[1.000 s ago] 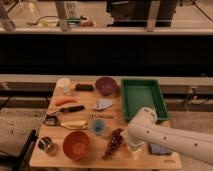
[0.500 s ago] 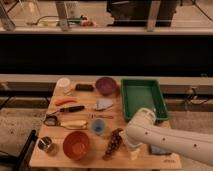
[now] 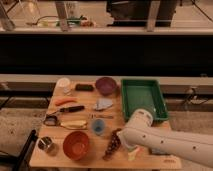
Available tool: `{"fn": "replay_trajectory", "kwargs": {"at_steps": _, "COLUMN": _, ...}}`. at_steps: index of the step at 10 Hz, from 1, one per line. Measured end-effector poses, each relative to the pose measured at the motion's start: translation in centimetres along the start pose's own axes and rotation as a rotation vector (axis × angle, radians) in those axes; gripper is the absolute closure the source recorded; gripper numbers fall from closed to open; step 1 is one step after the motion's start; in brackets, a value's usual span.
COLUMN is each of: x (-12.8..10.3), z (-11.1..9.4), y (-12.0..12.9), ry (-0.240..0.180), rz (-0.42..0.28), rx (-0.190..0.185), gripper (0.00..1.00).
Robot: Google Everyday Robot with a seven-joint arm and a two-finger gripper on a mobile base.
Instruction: Place grapes in tray
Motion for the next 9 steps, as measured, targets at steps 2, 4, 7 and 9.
{"fn": "replay_trajectory", "kwargs": {"at_steps": 2, "x": -0.9, "z": 0.3, "y": -0.2, "ry": -0.018, "rz": -0.013, "rx": 0.01, "gripper": 0.2}}
{"fn": "replay_trajectory", "kwargs": {"at_steps": 4, "x": -1.6, "z": 1.0, "y": -0.4, "ry": -0.041, "rz": -0.022, "rx": 0.021, "gripper": 0.2}}
{"fn": "replay_trajectory", "kwargs": {"at_steps": 7, "x": -2.5, "z": 1.9, "y": -1.4, "ry": -0.072, "rz": -0.052, "rx": 0.048, "gripper": 0.2}}
{"fn": "replay_trajectory", "kwargs": {"at_steps": 9, "x": -2.9, "z": 2.1, "y": -2.7, "ry": -0.087, "rz": -0.083, "rx": 0.067, "gripper": 0.2}}
